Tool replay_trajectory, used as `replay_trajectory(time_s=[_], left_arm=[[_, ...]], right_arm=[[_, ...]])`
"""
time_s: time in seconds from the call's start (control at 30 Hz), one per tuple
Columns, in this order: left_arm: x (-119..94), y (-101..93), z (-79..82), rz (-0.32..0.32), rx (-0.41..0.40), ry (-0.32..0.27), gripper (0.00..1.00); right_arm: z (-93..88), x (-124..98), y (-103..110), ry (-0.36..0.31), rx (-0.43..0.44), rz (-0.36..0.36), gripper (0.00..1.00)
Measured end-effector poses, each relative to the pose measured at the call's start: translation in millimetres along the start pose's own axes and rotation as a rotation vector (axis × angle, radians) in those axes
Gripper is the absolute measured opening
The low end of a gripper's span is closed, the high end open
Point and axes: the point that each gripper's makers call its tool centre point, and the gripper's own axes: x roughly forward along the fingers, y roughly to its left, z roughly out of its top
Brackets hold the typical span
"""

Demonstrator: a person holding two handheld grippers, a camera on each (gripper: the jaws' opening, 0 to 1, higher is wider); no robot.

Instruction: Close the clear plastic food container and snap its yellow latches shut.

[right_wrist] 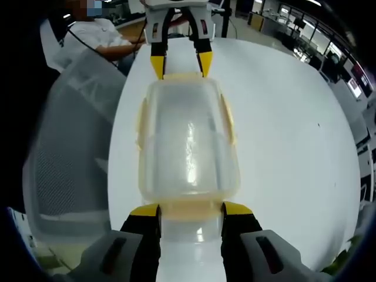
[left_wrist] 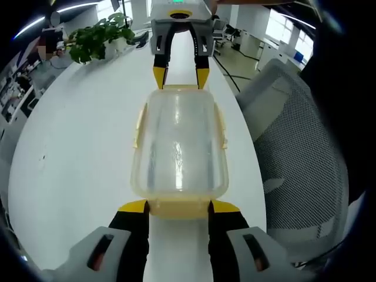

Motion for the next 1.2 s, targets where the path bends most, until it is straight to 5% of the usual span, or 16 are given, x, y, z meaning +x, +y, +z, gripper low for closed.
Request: replay_trajectory(time_s=[1.2], left_arm=[[26,-2.0,39.2,-0.01,0.009,-0.004,0.37]], right_arm=[[-46.1,-11,0,0.011,0.016,-0.001,0.39]])
